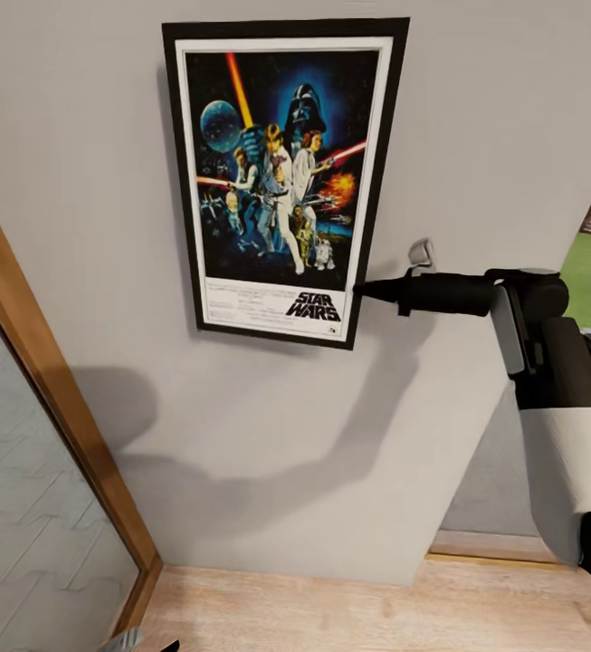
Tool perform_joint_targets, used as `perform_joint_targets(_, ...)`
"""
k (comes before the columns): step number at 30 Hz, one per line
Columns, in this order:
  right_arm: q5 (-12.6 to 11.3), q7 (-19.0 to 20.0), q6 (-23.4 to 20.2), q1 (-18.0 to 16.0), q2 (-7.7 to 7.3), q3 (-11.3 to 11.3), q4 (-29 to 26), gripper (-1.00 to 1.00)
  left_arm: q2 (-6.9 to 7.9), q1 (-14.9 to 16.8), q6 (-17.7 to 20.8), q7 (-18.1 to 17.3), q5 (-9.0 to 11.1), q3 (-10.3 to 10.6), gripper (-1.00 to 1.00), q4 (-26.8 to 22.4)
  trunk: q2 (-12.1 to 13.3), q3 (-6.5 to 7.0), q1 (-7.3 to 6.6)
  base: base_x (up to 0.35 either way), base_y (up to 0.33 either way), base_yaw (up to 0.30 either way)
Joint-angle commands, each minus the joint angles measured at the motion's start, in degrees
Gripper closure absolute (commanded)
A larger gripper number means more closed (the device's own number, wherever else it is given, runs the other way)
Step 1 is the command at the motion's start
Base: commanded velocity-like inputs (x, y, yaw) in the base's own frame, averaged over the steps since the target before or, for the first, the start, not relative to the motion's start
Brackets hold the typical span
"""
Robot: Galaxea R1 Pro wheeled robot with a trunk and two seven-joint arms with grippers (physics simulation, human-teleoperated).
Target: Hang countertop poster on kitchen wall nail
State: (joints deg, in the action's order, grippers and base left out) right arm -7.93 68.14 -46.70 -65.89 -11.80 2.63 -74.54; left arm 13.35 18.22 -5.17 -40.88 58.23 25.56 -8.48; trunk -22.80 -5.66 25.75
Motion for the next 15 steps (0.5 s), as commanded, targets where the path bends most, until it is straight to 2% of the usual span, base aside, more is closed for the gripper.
perform_joint_targets(1,-0.33,0.06,-0.64,-0.4,-0.05,0.08,0.02,1.0,0.02,0.06,-0.49,-0.07,0.23,0.49,-1.0,0.04,-0.12,-0.13,0.04,0.0,0.0,0.0)
perform_joint_targets(15,-0.33,0.06,-0.88,-0.57,-0.05,0.08,0.02,1.0,0.02,0.06,-0.49,-0.07,0.23,0.49,-1.0,0.04,-0.12,-0.13,0.04,0.0,0.0,0.0)
